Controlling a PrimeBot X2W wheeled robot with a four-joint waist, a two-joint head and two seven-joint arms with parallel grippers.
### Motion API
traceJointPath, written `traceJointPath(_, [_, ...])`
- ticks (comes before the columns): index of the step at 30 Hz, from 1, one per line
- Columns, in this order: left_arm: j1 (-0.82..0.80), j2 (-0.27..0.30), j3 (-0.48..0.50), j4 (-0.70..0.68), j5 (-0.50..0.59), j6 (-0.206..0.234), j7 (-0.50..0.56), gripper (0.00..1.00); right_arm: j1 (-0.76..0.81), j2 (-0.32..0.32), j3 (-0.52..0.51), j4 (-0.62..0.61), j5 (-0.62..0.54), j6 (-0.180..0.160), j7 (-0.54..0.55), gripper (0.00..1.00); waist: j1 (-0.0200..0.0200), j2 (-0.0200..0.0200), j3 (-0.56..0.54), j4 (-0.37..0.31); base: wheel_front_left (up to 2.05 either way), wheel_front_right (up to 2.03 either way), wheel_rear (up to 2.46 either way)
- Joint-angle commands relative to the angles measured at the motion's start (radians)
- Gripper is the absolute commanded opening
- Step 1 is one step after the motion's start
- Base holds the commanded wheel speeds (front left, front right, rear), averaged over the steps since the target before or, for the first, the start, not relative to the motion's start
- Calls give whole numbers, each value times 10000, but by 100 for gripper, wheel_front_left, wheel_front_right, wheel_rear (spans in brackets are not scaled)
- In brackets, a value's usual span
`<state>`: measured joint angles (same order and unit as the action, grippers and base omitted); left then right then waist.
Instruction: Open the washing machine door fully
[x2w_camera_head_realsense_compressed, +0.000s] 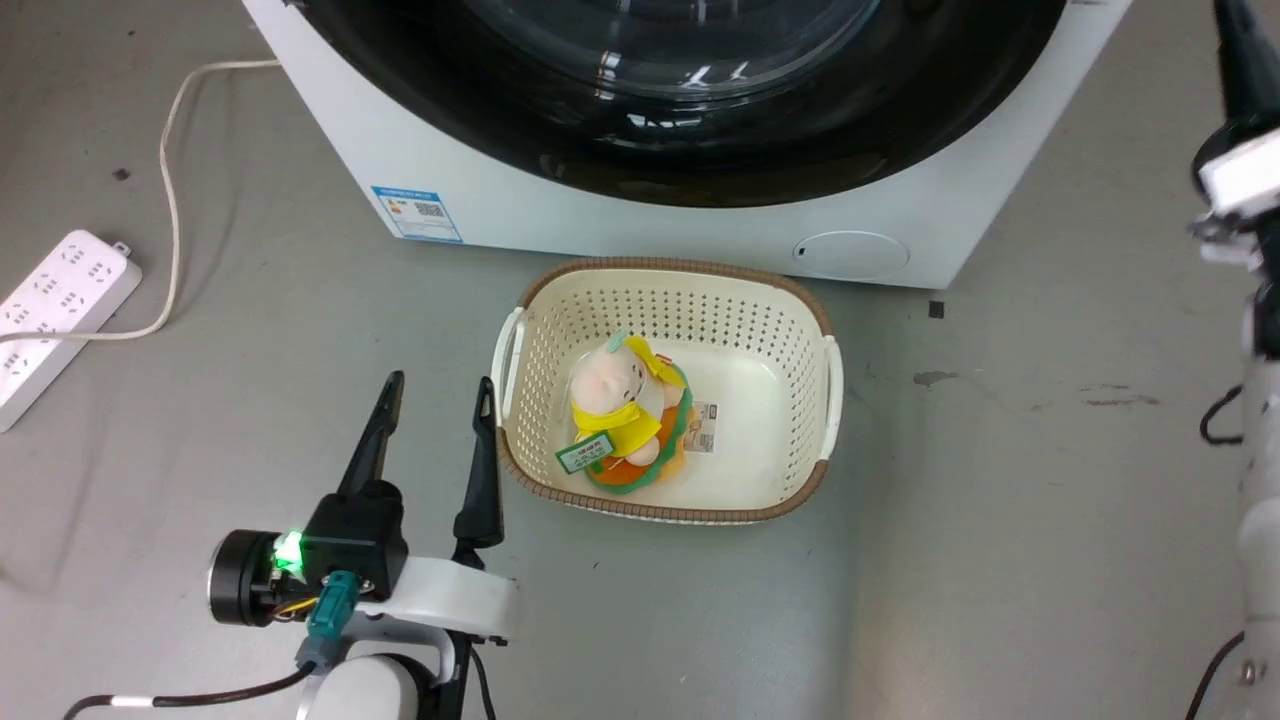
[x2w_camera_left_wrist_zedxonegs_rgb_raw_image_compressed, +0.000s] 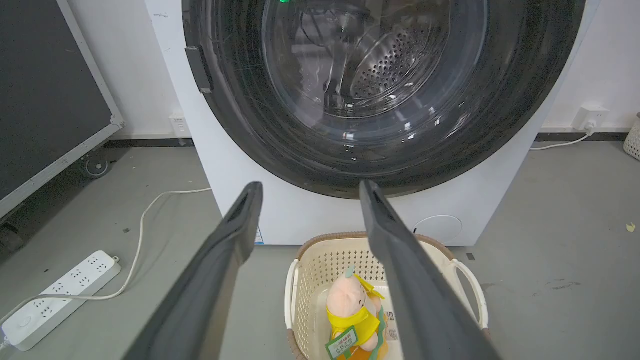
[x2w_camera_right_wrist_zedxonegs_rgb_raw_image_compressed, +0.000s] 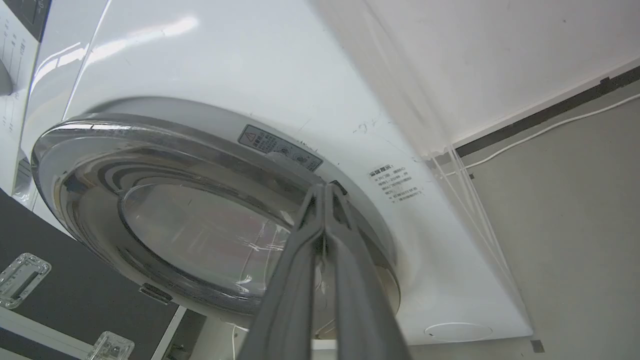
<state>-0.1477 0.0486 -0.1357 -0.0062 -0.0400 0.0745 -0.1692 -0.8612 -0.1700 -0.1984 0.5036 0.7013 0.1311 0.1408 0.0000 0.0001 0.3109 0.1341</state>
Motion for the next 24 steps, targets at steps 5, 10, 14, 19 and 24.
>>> traceJointPath(5, [-204,11,-159,-14,-62,132,-185,100,-1188,-22,-562,941,1105,-2,473,0,0,-1,185,136,0,0,0])
traceJointPath(10, [-300,12,-292,-17,-89,147,-289,100,-2039,-91,-780,1850,1750,-2,1236,0,0,-1,407,275,0,0,0])
traceJointPath(14, [-408,12,-430,-40,-129,186,-372,100,-2722,-325,-976,2695,2185,-2,1906,0,0,-1,609,423,0,0,0])
traceJointPath(19, [-512,13,-555,-80,-162,254,-477,100,-3619,-711,-988,3774,2419,-2,2745,0,0,-1,934,587,0,0,0])
traceJointPath(24, [-682,14,-674,-121,-221,321,-582,100,-4558,-1091,-1017,4743,2632,-3,3414,0,0,-1,1284,740,0,0,0])
